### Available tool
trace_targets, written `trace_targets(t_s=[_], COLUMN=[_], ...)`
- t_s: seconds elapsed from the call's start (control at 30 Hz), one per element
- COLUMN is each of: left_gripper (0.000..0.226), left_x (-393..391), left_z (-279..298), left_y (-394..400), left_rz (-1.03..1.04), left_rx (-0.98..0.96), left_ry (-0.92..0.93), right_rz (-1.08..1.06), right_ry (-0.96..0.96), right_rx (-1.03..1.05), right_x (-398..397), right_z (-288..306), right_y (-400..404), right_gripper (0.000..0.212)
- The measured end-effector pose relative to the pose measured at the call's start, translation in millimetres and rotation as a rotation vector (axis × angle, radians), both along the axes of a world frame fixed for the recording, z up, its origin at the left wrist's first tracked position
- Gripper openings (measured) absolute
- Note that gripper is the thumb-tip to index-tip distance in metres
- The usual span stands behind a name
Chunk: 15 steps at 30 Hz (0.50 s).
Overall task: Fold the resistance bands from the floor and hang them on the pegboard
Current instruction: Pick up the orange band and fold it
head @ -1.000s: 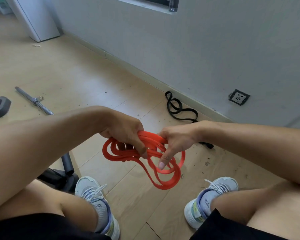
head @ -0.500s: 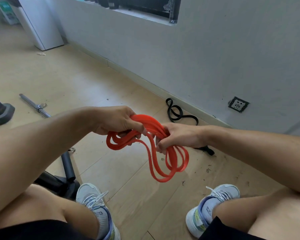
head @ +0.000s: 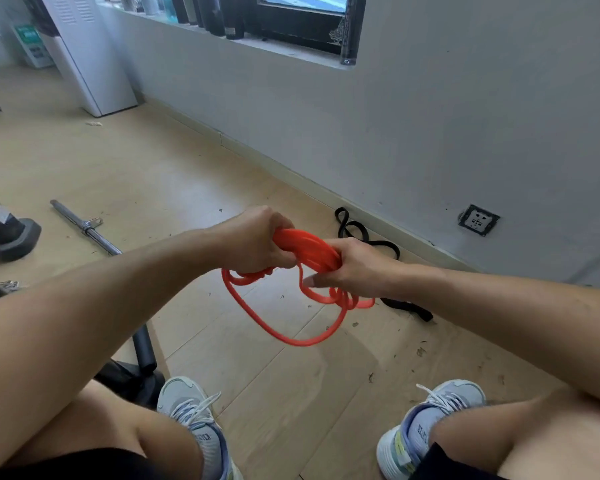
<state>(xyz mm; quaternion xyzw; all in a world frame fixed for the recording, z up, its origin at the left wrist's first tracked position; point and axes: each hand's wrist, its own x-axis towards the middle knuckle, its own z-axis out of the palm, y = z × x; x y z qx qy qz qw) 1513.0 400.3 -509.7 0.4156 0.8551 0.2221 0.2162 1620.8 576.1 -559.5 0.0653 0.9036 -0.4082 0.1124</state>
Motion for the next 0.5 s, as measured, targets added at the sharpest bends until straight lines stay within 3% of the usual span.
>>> trace_targets(t_s=[0.1, 0.2, 0.5], left_gripper=[0.035, 0.037, 0.032], left_x=[-4.6, -7.7, -4.4], left_z=[-1.2, -7.5, -29.3], left_y=[-1.2, -2.0, -0.6], left_rz=[-0.092, -0.135, -0.063], left_rx=[-0.136, -0.252, -0.451], left_ry=[0.119, 0.109, -0.085], right_rz=[0.028, 0.082, 0.202], right_ry=[-0.003, -0.036, 0.012], right_rx=[0.067, 0.078, 0.31], right_x=[2.2, 4.6, 3.7], right_z=[1.3, 6.1, 20.7], right_y=[6.2, 8.9, 15.4], right_gripper=[0.016, 0.006, 0.013])
